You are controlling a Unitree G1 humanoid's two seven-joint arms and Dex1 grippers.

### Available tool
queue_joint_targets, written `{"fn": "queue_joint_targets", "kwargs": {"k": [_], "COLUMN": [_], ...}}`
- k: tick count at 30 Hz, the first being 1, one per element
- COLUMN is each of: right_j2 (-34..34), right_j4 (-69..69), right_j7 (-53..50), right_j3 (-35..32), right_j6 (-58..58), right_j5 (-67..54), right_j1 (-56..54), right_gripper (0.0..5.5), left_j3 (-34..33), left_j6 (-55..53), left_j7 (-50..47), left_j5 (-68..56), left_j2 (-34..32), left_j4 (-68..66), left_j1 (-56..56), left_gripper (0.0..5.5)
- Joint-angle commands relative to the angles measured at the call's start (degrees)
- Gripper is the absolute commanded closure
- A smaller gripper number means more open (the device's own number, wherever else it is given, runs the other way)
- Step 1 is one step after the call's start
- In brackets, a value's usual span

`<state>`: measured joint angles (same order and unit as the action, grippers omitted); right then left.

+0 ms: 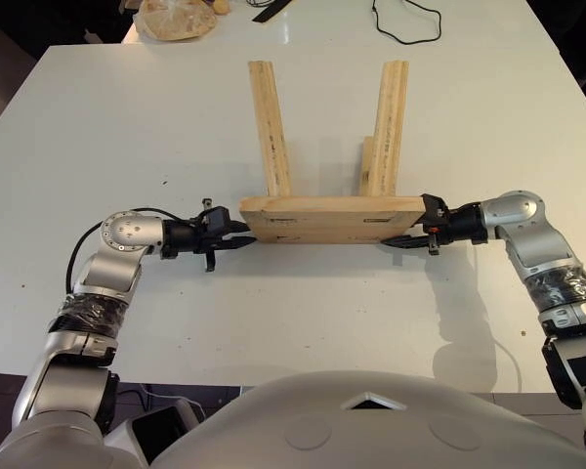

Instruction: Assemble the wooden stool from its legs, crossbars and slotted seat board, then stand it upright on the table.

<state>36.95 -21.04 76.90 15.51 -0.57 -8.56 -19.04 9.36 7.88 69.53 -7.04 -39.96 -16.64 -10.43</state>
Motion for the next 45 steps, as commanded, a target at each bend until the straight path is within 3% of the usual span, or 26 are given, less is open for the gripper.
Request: {"fn": "queue_joint_targets", "kwargs": {"k": [1, 7, 22, 28, 32, 36, 38, 41, 45], "right_j2": [-0.8, -0.9, -1.6, -1.6, -2.5, -5.2, -7.9, -14.1, -20.1], "right_j4": [0.4, 0.8, 0.1, 1.8, 8.0, 20.2, 24.7, 28.6, 32.2], "right_j7": [0.3, 0.3, 0.3, 1.4, 2.2, -1.7, -7.4, -23.6, -45.5], "right_j3": [0.2, 0.1, 0.5, -0.7, -3.8, -13.0, -18.4, -24.9, -24.3], "right_j6": [0.0, -0.2, 0.7, -2.4, -12.7, -34.5, -43.2, -49.0, -38.4], "right_j5": [0.3, 0.3, 1.2, -1.4, -9.1, -27.8, -38.3, -59.7, -83.2], "right_j1": [-1.2, -0.8, -1.3, -0.5, 0.8, 1.5, 0.8, -2.3, -5.5], "right_gripper": [4.13, 4.13, 4.15, 4.15, 4.15, 4.14, 4.13, 4.09, 4.04], "left_j3": [0.9, 0.4, 0.6, -0.1, -5.0, -15.2, -21.1, -24.7, -21.6], "left_j6": [-1.3, -1.6, 0.6, -2.4, -16.7, -36.4, -42.0, -40.0, -27.8], "left_j7": [1.0, 2.7, 2.2, 5.1, 3.7, -6.3, -17.2, -37.1, -57.5], "left_j5": [0.0, -0.7, -1.4, -4.5, -16.7, -37.1, -51.0, -71.6, -85.1], "left_j2": [-0.3, -1.4, 2.0, 0.6, 3.0, 7.6, 11.6, 18.0, 27.6], "left_j4": [1.3, 1.7, 1.1, 2.8, 11.2, 21.0, 24.4, 29.1, 36.2], "left_j1": [0.0, 0.2, -3.0, -0.5, -0.2, -1.4, -3.5, -5.3, -5.1], "left_gripper": [3.96, 3.21, 3.21, 3.98, 4.09, 4.06, 4.04, 4.04, 3.99]}}
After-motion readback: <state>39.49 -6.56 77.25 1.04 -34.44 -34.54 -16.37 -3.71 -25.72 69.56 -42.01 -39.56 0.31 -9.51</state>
